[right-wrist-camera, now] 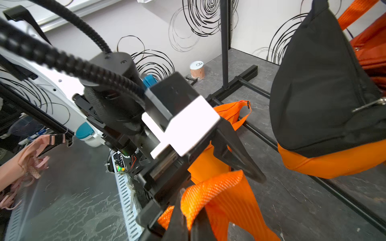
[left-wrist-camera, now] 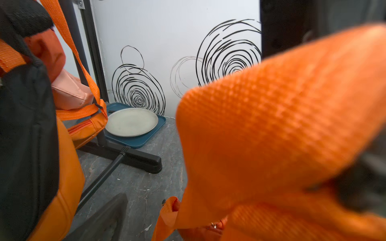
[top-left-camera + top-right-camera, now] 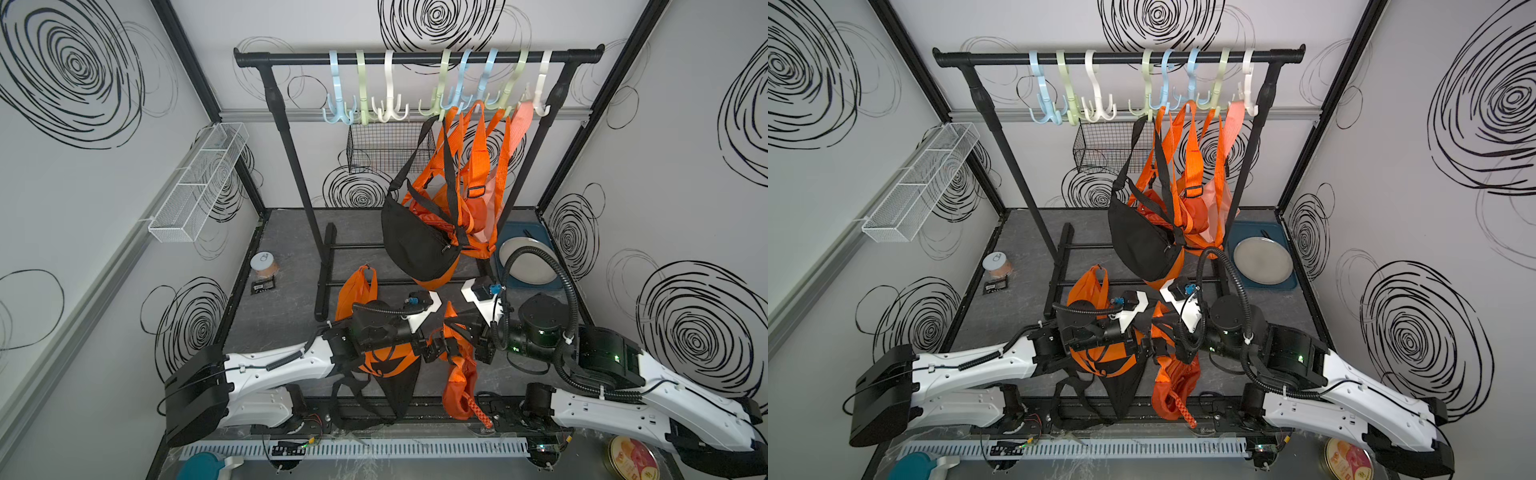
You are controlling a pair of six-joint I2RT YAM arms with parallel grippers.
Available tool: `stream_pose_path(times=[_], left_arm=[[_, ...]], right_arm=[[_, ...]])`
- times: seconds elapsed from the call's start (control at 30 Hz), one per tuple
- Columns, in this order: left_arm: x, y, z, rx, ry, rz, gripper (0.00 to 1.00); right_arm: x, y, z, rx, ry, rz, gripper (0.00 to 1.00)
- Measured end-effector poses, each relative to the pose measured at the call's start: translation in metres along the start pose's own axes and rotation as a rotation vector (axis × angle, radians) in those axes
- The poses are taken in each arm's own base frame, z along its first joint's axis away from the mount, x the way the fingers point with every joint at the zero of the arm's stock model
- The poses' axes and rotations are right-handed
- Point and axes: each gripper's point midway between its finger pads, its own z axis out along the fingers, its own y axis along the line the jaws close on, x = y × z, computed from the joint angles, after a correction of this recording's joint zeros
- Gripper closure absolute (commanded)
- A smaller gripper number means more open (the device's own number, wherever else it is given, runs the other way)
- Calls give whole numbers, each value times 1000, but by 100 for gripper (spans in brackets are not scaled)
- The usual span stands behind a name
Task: Hang the bag on a hook
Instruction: Pick up the bag from the center of the board.
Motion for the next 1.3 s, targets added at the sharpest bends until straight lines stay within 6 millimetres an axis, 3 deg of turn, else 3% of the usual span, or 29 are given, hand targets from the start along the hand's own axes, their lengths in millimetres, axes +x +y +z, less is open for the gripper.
stream_pose_path(times=[0.33, 0.63, 0.87, 0.93, 1.07, 1.3], left_arm=[[-11, 8, 2, -60, -70, 1, 3], [-4, 23, 1, -147, -60, 21, 42], [-1, 31, -1, -195, -54, 40, 59], [-1, 31, -1, -196, -55, 42, 59], [-3, 29, 0, -183, -65, 37, 47], [-5, 22, 4, -139, -95, 21, 57]], right_arm=[[-9, 6, -15, -38, -44, -1, 100], [-14, 15, -30, -89, -64, -2, 100], [-21, 20, -51, -120, -114, 0, 100], [-21, 21, -51, -127, -112, 0, 100], [-19, 24, -48, -143, -96, -1, 100], [-16, 27, -41, -155, -70, -2, 100]])
